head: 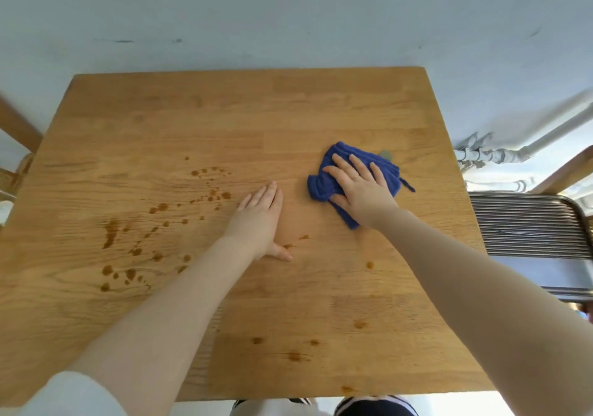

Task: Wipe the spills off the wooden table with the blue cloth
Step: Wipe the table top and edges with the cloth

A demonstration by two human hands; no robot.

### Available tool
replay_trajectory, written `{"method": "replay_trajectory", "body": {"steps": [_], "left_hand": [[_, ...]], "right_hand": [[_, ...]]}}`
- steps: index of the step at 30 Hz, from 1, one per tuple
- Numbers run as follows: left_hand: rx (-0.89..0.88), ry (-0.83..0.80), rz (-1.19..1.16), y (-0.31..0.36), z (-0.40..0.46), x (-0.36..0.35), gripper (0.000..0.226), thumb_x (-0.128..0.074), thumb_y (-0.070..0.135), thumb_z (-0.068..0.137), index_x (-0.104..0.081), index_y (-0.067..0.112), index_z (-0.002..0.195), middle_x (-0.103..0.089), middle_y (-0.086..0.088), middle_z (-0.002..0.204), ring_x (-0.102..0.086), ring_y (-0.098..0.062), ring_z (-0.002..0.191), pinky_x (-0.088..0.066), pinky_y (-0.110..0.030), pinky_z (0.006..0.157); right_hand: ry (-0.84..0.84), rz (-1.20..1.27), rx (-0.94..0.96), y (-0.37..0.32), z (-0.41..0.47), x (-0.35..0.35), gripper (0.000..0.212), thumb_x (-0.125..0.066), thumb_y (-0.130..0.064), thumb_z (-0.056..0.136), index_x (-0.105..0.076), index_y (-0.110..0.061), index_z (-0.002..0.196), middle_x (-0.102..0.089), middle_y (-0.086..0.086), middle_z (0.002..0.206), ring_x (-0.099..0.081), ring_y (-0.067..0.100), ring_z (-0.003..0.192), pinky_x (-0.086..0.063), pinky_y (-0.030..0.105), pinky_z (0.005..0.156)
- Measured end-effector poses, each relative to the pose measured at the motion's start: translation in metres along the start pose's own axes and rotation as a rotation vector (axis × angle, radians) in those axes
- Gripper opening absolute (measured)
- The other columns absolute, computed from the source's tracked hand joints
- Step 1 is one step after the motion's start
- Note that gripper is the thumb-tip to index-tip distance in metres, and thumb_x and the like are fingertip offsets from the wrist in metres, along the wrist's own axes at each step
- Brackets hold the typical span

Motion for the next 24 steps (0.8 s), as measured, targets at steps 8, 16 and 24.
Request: {"method": "replay_trajectory", "body": {"steps": [8, 16, 24], "left_hand": [[-0.022, 0.023, -0.010, -0.003, 0.001, -0.006, 0.125, -0.067, 0.062, 0.067, 0.012, 0.008, 0.147, 0.022, -0.007, 0.155, 0.012, -0.020, 0.145, 0.003, -0.034, 0.118], [0.001, 0.025, 0.024, -0.003, 0.004, -0.004, 0.124, -0.066, 0.063, 0.067, 0.011, 0.008, 0.148, 0.022, -0.008, 0.155, 0.011, -0.020, 0.145, 0.002, -0.035, 0.118], [0.063, -0.021, -0.017, -0.002, 0.000, -0.002, 0.125, -0.071, 0.058, 0.066, 0.012, 0.011, 0.147, 0.023, -0.003, 0.155, 0.013, -0.017, 0.145, 0.001, -0.036, 0.118]], "right_hand": [[0.075, 0.039, -0.060, -0.012, -0.004, -0.004, 0.057, -0.032, -0.046, 0.093, -0.017, -0.031, 0.146, -0.005, -0.004, 0.158, 0.003, 0.023, 0.145, 0.006, 0.047, 0.114], [-0.001, -0.080, 0.219, -0.009, 0.006, -0.003, 0.058, -0.026, -0.048, 0.091, -0.019, -0.030, 0.145, -0.006, -0.007, 0.158, 0.000, 0.021, 0.145, 0.004, 0.045, 0.114], [-0.008, 0.030, -0.015, -0.001, 0.035, 0.005, 0.057, -0.035, -0.033, 0.095, -0.012, -0.030, 0.147, 0.002, -0.004, 0.158, 0.008, 0.023, 0.145, 0.006, 0.048, 0.114]]}}
Point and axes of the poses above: each hand's wrist, its own z-axis towards the middle knuckle, its own x-axis out of the back of the hand, y = z × x, the point moved 7 cm from there along z, towards the middle knuckle
